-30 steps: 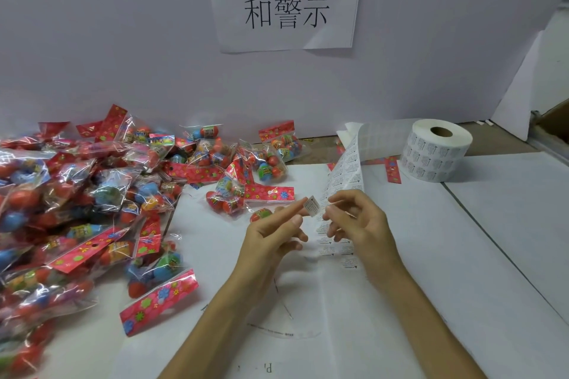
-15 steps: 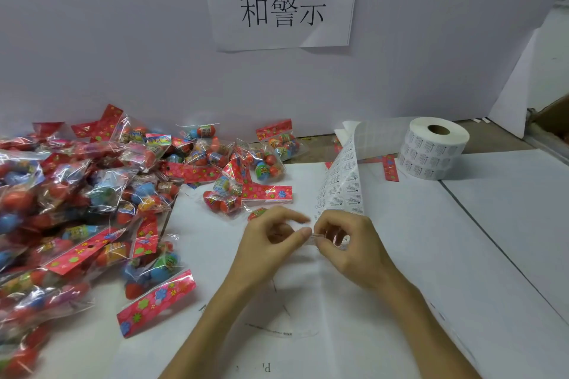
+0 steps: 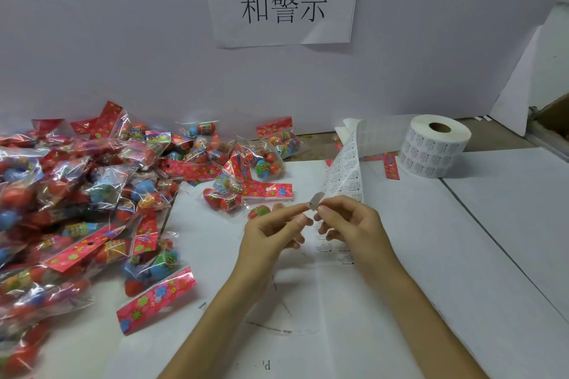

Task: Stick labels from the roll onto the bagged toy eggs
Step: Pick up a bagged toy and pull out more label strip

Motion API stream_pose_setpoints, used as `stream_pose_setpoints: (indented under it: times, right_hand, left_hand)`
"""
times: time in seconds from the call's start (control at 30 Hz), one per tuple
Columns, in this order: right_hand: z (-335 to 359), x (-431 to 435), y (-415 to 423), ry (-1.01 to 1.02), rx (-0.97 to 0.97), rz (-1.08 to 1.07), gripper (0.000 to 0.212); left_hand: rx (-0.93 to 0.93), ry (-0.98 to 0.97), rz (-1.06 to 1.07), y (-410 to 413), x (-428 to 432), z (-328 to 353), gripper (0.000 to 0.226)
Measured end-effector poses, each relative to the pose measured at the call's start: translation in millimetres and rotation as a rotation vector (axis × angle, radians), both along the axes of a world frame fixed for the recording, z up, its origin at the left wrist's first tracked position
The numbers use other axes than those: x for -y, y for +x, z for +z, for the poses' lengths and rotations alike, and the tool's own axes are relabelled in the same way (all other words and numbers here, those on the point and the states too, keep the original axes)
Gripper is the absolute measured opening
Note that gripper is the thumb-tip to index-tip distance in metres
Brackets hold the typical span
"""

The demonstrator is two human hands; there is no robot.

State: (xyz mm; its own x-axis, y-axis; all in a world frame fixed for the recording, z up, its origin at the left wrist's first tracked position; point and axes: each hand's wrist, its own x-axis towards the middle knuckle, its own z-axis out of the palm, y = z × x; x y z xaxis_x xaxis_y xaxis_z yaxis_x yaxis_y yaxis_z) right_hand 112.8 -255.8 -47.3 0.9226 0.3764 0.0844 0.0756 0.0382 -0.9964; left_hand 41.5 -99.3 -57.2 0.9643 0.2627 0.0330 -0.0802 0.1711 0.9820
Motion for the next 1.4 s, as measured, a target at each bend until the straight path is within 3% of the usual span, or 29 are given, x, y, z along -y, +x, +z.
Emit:
stream_pose_setpoints:
  times: [0.3, 0.43, 0.53, 0.63, 0.77, 0.87, 1.03, 1.23, 1.33, 1.4]
  right_hand:
    - [0.0, 2.1, 2.4, 0.067, -0.067, -0.013, 0.009]
    - [7.9, 8.7, 4.1, 0.445, -0.264, 0.238, 0.013]
    - [11.2, 12.0, 6.7, 0.5, -0.302, 0.222, 0.01]
    - [8.5, 9.8, 9.0, 0.468, -0.398, 0.134, 0.014]
    - [3.8, 8.1, 10.9, 0.182, -0.325, 0.12, 0.019]
    - [-2.1, -0.3, 3.5, -0.037, -0.241, 0.174, 0.025]
    - [-10.3, -10.7, -5.3, -0.232, -0.205, 0.202, 0.054]
    - [-5.5, -10.0, -3.7, -0.07, -0.189, 0.138, 0.051]
    - [-1.4, -5.2, -2.2, 0.013, -0.154, 0.164, 0.056]
    - [0.5, -2.0, -1.1, 0.065, -0.134, 0.177, 0.058]
  left_hand:
    - [-0.016, -0.006, -0.025, -0.2, 5.8, -1.3, 0.025]
    - [0.071, -0.105, 0.125, 2.8, -1.2, 0.9, 0.043]
    - [0.138, 0.192, 0.446, 2.8, -17.0, -0.4, 0.039]
    - [0.031, 0.526, 0.667, 2.5, -33.8, -6.6, 0.035]
    - [-0.327, 0.893, 0.561, 1.6, -48.7, -11.9, 0.052]
    - [-0.419, 0.978, 0.479, 0.4, -48.5, -11.1, 0.06]
    - [-0.328, 0.867, 0.45, 0.8, -45.2, -8.4, 0.053]
    - [-0.07, 0.464, 0.425, 5.0, -38.2, -6.5, 0.057]
    - [-0.073, 0.161, 0.352, 5.5, -36.8, -3.7, 0.054]
    - [-0.124, -0.035, 0.228, 5.4, -36.4, -2.1, 0.038]
